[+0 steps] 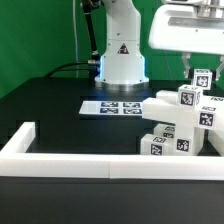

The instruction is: Assemble chair

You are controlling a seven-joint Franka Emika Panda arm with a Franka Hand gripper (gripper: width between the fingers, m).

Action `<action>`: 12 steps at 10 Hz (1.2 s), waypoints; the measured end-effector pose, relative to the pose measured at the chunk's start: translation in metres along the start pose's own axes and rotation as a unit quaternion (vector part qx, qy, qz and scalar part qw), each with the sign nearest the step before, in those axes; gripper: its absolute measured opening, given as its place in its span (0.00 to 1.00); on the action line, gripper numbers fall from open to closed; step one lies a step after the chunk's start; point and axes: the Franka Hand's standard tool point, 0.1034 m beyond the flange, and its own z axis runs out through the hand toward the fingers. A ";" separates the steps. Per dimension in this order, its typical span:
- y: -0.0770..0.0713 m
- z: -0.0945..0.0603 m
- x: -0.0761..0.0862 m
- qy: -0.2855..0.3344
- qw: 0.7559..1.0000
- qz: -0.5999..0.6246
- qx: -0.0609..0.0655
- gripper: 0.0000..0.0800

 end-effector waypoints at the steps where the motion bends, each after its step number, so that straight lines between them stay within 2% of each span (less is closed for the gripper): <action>1: 0.000 0.000 0.000 0.001 1.000 0.000 0.000 0.36; 8: 0.002 0.001 0.005 0.010 1.000 -0.001 0.001 0.36; 12: 0.003 0.007 0.006 0.017 1.000 -0.001 -0.002 0.36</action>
Offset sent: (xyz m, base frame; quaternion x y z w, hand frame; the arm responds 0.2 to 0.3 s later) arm 0.0000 0.0000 0.0000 0.0000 0.0000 0.0000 1.0000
